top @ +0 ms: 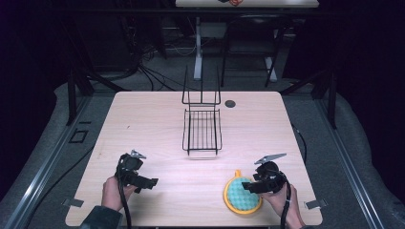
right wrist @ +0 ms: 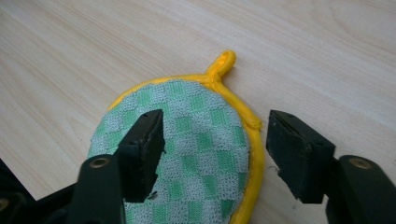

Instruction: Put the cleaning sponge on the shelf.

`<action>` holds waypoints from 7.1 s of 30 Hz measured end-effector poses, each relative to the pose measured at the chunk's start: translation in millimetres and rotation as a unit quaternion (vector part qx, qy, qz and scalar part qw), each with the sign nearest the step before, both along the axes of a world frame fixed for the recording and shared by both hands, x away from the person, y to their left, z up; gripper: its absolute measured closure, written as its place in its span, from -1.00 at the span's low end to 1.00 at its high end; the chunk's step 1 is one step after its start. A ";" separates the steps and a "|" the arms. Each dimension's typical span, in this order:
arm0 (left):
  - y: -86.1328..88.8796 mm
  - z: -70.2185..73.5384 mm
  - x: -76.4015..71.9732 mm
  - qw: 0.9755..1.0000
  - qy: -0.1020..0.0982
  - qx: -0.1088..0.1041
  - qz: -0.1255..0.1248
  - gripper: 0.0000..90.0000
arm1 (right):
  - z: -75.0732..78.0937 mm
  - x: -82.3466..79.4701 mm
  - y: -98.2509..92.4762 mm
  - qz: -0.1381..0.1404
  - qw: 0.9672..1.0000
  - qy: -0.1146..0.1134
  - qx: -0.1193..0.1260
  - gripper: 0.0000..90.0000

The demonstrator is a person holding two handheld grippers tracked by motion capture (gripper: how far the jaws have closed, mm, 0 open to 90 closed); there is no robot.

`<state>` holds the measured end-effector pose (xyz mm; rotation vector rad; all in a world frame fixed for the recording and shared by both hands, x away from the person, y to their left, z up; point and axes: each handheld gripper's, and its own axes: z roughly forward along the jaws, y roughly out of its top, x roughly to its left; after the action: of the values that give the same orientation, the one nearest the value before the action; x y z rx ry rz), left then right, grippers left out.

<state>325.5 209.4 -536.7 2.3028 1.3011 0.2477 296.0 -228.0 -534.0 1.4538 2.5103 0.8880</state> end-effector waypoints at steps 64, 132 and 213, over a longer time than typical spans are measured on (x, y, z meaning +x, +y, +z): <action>1.0 -0.2 0.3 1.000 -0.001 -0.003 -0.001 -0.93 | 44.6 -21.2 -9.5 -0.037 0.992 -0.092 0.072 0.94; 1.0 -0.2 0.7 1.000 0.000 -0.006 -0.004 -0.93 | 105.9 47.9 58.3 0.005 0.982 -0.175 0.074 0.94; -0.7 -1.1 1.4 1.000 0.002 -0.005 -0.011 -0.93 | 64.8 125.4 110.8 -0.063 0.978 -0.182 0.075 0.93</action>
<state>326.9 208.7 -537.8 2.3093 1.2754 0.2300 421.4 -117.1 -469.2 1.3274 2.1030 1.2158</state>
